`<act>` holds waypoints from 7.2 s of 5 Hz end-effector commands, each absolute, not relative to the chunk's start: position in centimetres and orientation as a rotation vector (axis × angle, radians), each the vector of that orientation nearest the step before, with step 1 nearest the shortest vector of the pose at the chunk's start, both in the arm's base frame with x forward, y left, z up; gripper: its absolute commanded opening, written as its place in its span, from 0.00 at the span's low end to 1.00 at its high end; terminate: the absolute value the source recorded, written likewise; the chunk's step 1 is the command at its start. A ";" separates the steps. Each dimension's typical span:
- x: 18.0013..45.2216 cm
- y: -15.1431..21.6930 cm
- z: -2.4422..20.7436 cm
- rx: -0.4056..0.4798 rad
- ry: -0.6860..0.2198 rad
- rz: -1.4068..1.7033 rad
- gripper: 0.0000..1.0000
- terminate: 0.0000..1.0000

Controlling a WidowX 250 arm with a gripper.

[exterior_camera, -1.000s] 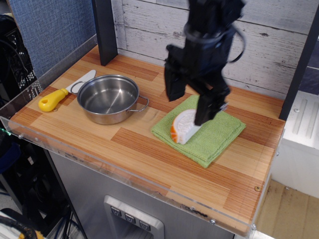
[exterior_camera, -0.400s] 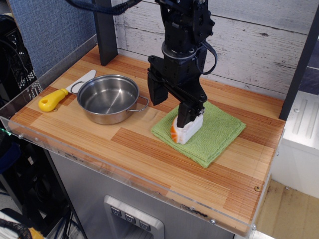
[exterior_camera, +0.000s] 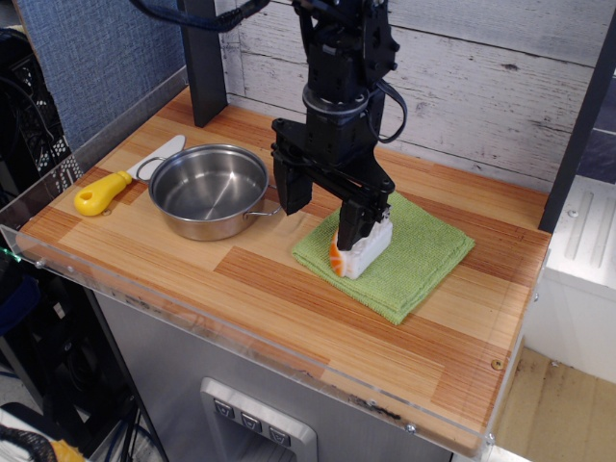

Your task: Put the bread in the pot.

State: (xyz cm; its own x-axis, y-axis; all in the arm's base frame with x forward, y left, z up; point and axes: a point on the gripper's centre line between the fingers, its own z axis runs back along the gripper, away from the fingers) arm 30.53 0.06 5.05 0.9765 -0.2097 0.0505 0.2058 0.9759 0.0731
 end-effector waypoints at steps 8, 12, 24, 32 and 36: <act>31.2 -4.0 7.4 -0.033 -0.132 -0.216 1.00 0.00; 30.8 -3.5 5.6 0.090 -0.085 -0.248 1.00 0.00; 27.6 11.4 11.4 0.177 -0.055 -0.049 0.00 0.00; 28.7 11.1 11.0 0.049 -0.131 -0.004 1.00 0.00; 28.6 9.2 15.0 0.094 -0.076 -0.016 1.00 0.00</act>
State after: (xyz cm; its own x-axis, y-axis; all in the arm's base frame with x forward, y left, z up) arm 29.38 9.32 13.35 0.9987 -0.0199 0.0475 0.0161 0.9968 0.0778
